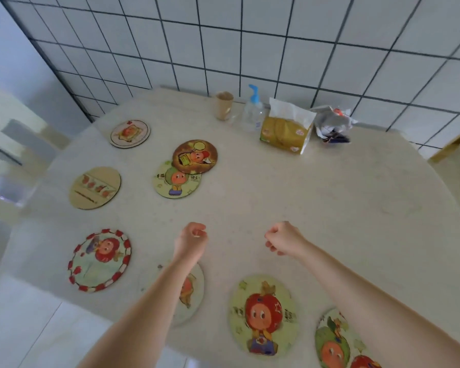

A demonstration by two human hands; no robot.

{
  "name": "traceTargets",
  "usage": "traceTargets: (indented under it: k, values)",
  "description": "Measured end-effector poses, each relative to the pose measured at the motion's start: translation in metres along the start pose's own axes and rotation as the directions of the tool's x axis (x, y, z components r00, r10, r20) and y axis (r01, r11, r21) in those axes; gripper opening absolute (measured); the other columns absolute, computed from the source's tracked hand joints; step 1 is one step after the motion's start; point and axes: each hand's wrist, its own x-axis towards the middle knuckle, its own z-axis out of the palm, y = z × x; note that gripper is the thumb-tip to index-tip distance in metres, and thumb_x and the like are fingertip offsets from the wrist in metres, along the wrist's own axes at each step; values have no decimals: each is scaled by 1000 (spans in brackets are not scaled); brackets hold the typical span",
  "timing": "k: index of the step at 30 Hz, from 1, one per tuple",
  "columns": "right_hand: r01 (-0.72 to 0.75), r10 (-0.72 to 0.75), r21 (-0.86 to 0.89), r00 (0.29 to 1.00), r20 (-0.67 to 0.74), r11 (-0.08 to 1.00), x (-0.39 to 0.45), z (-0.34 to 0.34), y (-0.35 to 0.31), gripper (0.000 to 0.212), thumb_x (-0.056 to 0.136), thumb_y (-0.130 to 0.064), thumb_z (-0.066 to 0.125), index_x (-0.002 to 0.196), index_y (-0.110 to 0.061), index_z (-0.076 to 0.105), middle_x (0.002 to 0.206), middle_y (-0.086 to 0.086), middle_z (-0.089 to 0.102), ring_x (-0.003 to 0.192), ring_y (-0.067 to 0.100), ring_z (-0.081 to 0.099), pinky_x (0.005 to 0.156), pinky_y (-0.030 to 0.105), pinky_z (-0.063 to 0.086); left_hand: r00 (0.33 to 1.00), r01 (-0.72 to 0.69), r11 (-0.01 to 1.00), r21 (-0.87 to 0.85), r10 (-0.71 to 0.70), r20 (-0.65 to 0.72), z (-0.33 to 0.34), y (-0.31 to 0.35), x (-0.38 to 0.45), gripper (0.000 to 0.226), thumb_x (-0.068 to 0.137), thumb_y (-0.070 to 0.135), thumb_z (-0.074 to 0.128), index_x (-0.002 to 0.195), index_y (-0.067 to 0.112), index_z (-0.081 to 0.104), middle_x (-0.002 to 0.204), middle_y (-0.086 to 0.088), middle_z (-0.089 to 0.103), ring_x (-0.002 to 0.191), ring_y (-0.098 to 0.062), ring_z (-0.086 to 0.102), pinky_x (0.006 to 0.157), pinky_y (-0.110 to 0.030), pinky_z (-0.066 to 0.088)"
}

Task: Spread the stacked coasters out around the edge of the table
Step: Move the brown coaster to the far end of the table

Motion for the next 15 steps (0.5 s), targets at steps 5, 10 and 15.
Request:
traceTargets:
  k: [5, 10, 15]
  values:
    - [-20, 22, 78, 999, -23, 997, 61, 37, -88, 26, 87, -12, 48, 64, -19, 57, 92, 16, 74, 86, 33, 73, 73, 38, 58, 999, 21, 998, 58, -18, -43, -65, 7, 96, 22, 89, 12, 53, 107, 19, 63, 97, -1, 62, 76, -19, 59, 59, -26, 44]
    - [-74, 83, 218, 996, -33, 973, 121, 63, -162, 14, 87, -11, 47, 82, -14, 60, 86, 12, 66, 76, 26, 64, 78, 41, 58, 998, 9, 995, 100, -3, -63, -107, 31, 191, 26, 88, 8, 48, 105, 16, 65, 95, -3, 59, 91, -26, 58, 73, -29, 46]
    - [-143, 179, 358, 981, -70, 923, 171, 64, -202, 27, 90, -5, 49, 114, 1, 59, 93, 14, 59, 93, 32, 66, 88, 46, 57, 997, -62, 982, 178, 69, -37, -111, 68, 261, 30, 84, 3, 44, 70, 28, 52, 70, 7, 47, 74, -20, 49, 54, -26, 35]
